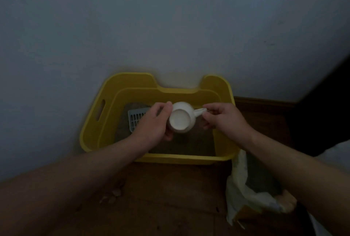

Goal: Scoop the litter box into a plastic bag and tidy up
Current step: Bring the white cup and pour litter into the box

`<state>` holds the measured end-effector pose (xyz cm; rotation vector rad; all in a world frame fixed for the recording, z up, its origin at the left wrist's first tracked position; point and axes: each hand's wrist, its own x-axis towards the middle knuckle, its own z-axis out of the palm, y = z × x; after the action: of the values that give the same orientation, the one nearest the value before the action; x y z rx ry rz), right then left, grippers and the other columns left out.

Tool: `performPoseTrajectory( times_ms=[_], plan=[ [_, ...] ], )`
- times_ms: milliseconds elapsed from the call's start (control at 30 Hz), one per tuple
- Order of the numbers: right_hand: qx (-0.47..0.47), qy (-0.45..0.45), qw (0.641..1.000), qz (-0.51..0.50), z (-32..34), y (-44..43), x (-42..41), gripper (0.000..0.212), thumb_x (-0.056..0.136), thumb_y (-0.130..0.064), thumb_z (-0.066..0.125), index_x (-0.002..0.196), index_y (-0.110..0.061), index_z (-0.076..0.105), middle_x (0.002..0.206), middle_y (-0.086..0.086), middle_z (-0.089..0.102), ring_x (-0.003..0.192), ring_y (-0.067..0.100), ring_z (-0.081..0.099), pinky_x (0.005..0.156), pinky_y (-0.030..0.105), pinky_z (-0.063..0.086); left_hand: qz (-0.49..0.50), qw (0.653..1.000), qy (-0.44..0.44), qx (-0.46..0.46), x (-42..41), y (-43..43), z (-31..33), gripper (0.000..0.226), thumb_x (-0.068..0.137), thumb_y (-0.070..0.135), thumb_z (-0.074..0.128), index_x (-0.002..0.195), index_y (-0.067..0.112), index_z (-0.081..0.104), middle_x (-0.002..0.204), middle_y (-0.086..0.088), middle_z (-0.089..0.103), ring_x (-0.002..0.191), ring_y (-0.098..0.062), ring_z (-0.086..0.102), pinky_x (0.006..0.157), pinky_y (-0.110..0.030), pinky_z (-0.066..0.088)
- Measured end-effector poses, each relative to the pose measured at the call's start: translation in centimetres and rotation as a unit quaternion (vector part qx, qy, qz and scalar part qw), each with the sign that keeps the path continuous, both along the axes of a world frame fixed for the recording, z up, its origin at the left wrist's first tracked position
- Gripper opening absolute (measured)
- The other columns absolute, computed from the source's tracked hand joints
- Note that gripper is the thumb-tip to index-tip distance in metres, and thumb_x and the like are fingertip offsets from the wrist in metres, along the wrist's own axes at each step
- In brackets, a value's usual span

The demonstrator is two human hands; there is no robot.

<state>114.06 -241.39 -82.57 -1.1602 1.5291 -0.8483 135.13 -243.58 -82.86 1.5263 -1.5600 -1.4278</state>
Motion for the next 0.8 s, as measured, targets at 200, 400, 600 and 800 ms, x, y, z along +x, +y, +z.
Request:
performPoseTrajectory(
  times_ms=[200,400,600,800],
  plan=[
    [-0.010,0.003,1.000,0.003,0.8,0.9,-0.6,0.022,0.099,-0.015,0.055,0.116,-0.008,0.067,0.089,0.009,0.071,0.069,0.012,0.071,0.063,0.021,0.058,-0.010,0.999,-0.004,-0.031,-0.4,0.2,0.7,0.041,0.101,0.054,0.031,0.117,0.026,0.057,0.083,-0.013,0.067,0.066,-0.022,0.065,0.063,-0.036,0.056],
    [-0.016,0.024,0.999,0.015,0.7,1.4,-0.8,0.015,0.099,-0.020,0.054,0.094,-0.025,0.067,0.084,0.007,0.072,0.069,0.013,0.072,0.062,0.022,0.058,-0.017,0.999,-0.010,-0.034,-0.3,0.3,0.5,0.052,0.092,0.064,0.031,0.118,0.028,0.057,0.074,-0.007,0.066,0.060,-0.017,0.063,0.058,-0.031,0.054],
    [-0.007,0.014,1.000,0.014,0.4,1.4,-1.0,0.017,0.100,-0.021,0.053,0.107,-0.018,0.068,0.090,0.009,0.072,0.075,0.018,0.073,0.067,0.026,0.060,-0.015,0.999,-0.008,-0.040,-0.4,0.2,0.4,0.065,0.083,0.070,0.034,0.121,0.024,0.059,0.073,-0.006,0.065,0.059,-0.017,0.062,0.055,-0.028,0.051],
    [0.006,-0.011,1.000,0.006,0.2,1.4,-1.2,0.019,0.100,-0.018,0.053,0.111,-0.014,0.068,0.093,0.009,0.071,0.075,0.016,0.073,0.068,0.026,0.059,-0.021,0.998,0.002,-0.052,-0.5,0.5,0.7,0.061,0.081,0.067,0.040,0.124,0.028,0.058,0.080,-0.009,0.066,0.062,-0.018,0.064,0.058,-0.031,0.055]
  ],
)
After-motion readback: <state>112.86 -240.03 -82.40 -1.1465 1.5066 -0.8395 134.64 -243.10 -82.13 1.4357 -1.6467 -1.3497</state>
